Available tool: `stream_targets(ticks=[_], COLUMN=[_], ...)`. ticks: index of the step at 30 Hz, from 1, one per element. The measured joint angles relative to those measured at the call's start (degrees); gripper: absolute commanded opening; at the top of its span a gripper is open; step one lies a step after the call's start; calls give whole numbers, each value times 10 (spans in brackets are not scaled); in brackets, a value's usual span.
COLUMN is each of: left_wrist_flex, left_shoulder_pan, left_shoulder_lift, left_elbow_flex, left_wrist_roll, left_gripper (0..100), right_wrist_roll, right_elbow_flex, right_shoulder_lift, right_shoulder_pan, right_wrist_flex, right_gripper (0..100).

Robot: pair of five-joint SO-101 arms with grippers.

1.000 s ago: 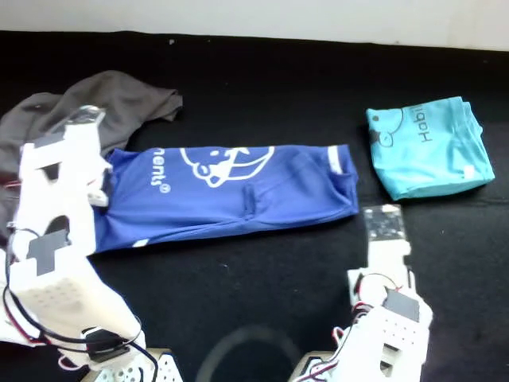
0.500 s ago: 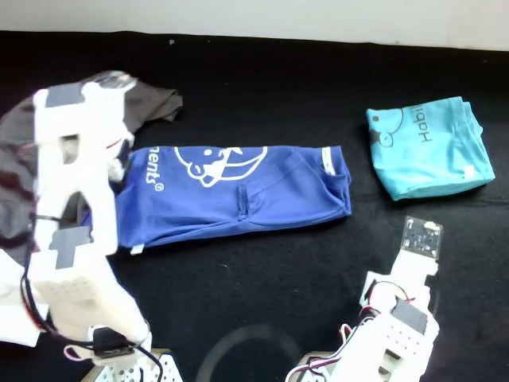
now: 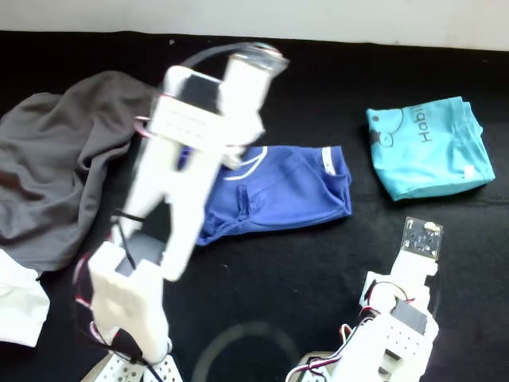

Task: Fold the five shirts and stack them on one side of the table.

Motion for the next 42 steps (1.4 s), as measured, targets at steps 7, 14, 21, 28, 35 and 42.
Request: stream_targets(ticks=[7, 14, 21, 28, 35, 42], left_wrist_flex=[-147, -244, -275, -282, -257, -140], left_shoulder_pan=[103, 127, 125, 125, 131, 149], left_shoulder_lift=[48, 162, 200, 296, 338, 338], left_elbow_flex=[-1, -1, -61, -186, -285, -411], left_wrist_roll=[0, 5, 5, 5, 4, 4], left_gripper=[8, 10, 10, 11, 165, 167], right_wrist_roll=[0, 0, 0, 0, 0, 0], right_elbow_flex=[0, 0, 0, 0, 0, 0], right_shoulder_lift=[0, 0, 0, 0, 0, 0], right_shoulder_pan=[0, 0, 0, 0, 0, 0], right_wrist_flex=[0, 0, 0, 0, 0, -2], right_gripper=[7, 7, 7, 7, 7, 7])
